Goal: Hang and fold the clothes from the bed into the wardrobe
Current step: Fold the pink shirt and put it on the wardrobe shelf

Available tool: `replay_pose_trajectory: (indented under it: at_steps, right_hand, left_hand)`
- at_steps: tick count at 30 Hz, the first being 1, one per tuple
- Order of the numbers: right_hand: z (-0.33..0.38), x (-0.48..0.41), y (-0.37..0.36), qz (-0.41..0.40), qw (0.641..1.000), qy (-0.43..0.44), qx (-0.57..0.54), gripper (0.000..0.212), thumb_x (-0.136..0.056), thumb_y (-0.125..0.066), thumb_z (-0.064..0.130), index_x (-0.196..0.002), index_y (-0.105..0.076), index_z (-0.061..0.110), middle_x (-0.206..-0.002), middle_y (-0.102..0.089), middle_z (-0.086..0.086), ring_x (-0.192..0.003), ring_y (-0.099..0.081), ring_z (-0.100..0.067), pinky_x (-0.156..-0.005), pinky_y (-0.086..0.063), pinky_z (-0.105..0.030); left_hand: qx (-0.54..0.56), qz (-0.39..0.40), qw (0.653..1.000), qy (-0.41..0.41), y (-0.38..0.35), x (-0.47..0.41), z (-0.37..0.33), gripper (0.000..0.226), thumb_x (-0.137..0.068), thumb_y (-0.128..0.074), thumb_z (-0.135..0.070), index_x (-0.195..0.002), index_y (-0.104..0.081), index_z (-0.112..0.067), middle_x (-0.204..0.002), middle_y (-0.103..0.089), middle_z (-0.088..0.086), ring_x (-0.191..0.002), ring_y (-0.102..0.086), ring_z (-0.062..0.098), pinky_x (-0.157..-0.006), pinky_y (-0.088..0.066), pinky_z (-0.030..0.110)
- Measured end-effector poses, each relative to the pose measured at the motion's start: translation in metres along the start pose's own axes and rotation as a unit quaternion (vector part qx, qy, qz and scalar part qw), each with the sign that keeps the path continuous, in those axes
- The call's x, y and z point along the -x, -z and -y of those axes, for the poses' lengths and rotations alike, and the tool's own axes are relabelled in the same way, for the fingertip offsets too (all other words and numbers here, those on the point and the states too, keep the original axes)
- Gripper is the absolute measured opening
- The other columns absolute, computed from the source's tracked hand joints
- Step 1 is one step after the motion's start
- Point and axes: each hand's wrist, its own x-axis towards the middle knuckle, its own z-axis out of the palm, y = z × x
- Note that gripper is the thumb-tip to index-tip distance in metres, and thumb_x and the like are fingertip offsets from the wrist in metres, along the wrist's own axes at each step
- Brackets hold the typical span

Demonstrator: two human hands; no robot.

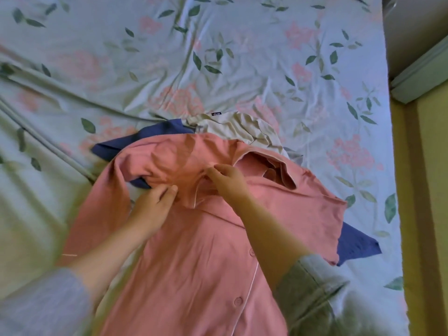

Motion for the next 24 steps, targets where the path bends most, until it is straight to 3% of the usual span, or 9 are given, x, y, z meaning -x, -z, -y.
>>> replay_pose_trajectory:
  at_steps: [3, 6, 10, 13, 16, 18, 19, 22, 24]
  right_hand:
    - [-0.007, -0.001, 0.002, -0.030, 1.000, -0.007, 0.003, 0.021, -0.096, -0.057, 0.022, -0.092, -0.074, 0.011, -0.076, -0.067, -0.005, -0.069, -0.064, -0.020, -0.069, -0.055, -0.035]
    - [-0.017, 0.003, 0.032, -0.122, 0.985, 0.034, 0.114, 0.020, -0.089, -0.054, 0.009, -0.085, -0.072, 0.017, -0.083, -0.073, -0.011, -0.082, -0.069, -0.027, -0.078, -0.056, -0.043]
    - [-0.037, 0.012, 0.094, -0.250, 0.937, 0.008, 0.244, 0.019, -0.086, -0.053, 0.014, -0.075, -0.068, 0.018, -0.067, -0.063, 0.005, -0.063, -0.056, -0.013, -0.055, -0.038, -0.026]
    - [-0.060, 0.018, 0.134, -0.250, 0.925, -0.067, 0.277, 0.032, -0.083, -0.051, 0.018, -0.053, -0.040, 0.017, -0.048, -0.037, 0.004, -0.050, -0.036, -0.017, -0.049, -0.022, -0.028]
    - [-0.074, 0.017, 0.153, -0.217, 0.925, -0.129, 0.286, 0.039, -0.086, -0.053, 0.027, -0.051, -0.039, 0.015, -0.049, -0.039, 0.001, -0.050, -0.040, -0.018, -0.051, -0.029, -0.031]
    - [-0.077, 0.010, 0.158, -0.190, 0.946, -0.157, 0.212, 0.037, -0.087, -0.056, 0.033, -0.061, -0.057, 0.007, -0.060, -0.055, -0.006, -0.060, -0.055, -0.024, -0.060, -0.044, -0.035]
    - [-0.078, 0.006, 0.159, -0.174, 0.961, -0.173, 0.124, 0.036, -0.087, -0.059, 0.035, -0.068, -0.063, 0.005, -0.068, -0.060, -0.010, -0.063, -0.057, -0.024, -0.063, -0.048, -0.037]
    - [-0.075, -0.008, 0.163, -0.118, 0.951, -0.222, -0.179, 0.026, -0.089, -0.063, 0.039, -0.091, -0.067, 0.014, -0.077, -0.062, -0.008, -0.054, -0.046, -0.012, -0.055, -0.037, -0.023]
    - [-0.072, -0.016, 0.170, -0.078, 0.930, -0.223, -0.281, 0.029, -0.090, -0.060, 0.041, -0.107, -0.064, 0.018, -0.078, -0.062, -0.004, -0.055, -0.046, -0.010, -0.054, -0.036, -0.019]
  left_hand:
    - [-0.027, 0.002, 1.000, 0.005, -0.002, -0.008, 0.003, 0.022, -0.098, -0.052, -0.031, -0.096, -0.066, -0.014, -0.093, -0.069, 0.004, -0.089, -0.061, 0.022, -0.073, -0.038, 0.029]
    - [-0.029, -0.002, 0.999, -0.030, -0.008, -0.013, -0.004, 0.013, -0.093, -0.059, -0.027, -0.089, -0.065, -0.017, -0.082, -0.066, -0.004, -0.078, -0.059, 0.015, -0.064, -0.038, 0.027]
    - [-0.001, -0.018, 0.993, -0.116, -0.028, -0.024, -0.031, 0.010, -0.089, -0.061, -0.023, -0.080, -0.060, -0.020, -0.071, -0.061, -0.007, -0.067, -0.056, 0.004, -0.059, -0.038, 0.011]
    - [0.021, 0.009, 0.988, -0.151, -0.052, -0.037, -0.059, 0.005, -0.088, -0.063, -0.023, -0.090, -0.061, -0.018, -0.085, -0.064, -0.003, -0.073, -0.058, 0.009, -0.070, -0.047, 0.024]
    - [-0.096, 0.054, 0.991, -0.082, -0.072, -0.056, -0.085, 0.043, -0.087, -0.050, -0.055, -0.111, -0.058, -0.021, -0.105, -0.067, 0.001, -0.093, -0.063, 0.023, -0.087, -0.051, 0.040]
    - [-0.188, 0.079, 0.979, 0.012, -0.081, -0.071, -0.100, 0.073, -0.082, -0.028, -0.076, -0.118, -0.055, -0.019, -0.102, -0.072, 0.004, -0.095, -0.065, 0.029, -0.086, -0.048, 0.039]
    - [-0.178, 0.090, 0.978, 0.056, -0.086, -0.078, -0.106, 0.078, -0.082, -0.024, -0.078, -0.117, -0.056, -0.015, -0.090, -0.074, 0.005, -0.084, -0.067, 0.027, -0.080, -0.047, 0.036]
    - [-0.031, 0.118, 0.979, 0.166, -0.099, -0.093, -0.122, 0.070, -0.089, -0.036, -0.070, -0.100, -0.061, -0.006, -0.056, -0.064, 0.004, -0.042, -0.053, 0.018, -0.054, -0.042, 0.026]
    - [0.087, 0.138, 0.959, 0.233, -0.106, -0.096, -0.126, 0.055, -0.087, -0.053, -0.063, -0.092, -0.060, -0.009, -0.055, -0.051, 0.003, -0.038, -0.040, 0.013, -0.040, -0.032, 0.017]
